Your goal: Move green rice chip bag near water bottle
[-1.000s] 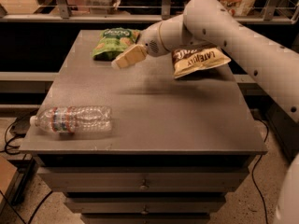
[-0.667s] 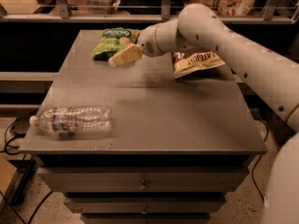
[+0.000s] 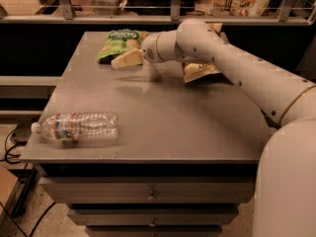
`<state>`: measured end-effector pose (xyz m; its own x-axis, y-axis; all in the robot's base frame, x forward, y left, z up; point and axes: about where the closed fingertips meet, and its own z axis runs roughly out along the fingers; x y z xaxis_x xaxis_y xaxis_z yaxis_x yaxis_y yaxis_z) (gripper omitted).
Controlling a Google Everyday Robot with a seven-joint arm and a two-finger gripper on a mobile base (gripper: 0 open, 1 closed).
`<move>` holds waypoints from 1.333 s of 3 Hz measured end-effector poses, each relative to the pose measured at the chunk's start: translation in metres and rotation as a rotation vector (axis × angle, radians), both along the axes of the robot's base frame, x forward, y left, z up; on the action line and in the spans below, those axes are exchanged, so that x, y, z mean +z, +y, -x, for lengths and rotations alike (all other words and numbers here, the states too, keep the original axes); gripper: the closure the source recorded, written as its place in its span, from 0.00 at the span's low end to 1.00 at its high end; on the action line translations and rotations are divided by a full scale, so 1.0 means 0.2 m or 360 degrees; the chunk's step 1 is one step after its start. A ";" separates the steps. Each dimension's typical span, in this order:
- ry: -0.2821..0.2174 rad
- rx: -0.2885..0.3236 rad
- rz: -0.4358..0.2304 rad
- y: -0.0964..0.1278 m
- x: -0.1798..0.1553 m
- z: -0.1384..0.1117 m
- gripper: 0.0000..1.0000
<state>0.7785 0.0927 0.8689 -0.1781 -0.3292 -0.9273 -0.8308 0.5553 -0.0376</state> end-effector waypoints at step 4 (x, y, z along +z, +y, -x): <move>-0.0051 -0.0020 -0.0095 0.09 -0.04 -0.12 0.86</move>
Offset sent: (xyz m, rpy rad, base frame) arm 0.0346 0.0219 -0.0299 0.0839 0.0217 -0.0117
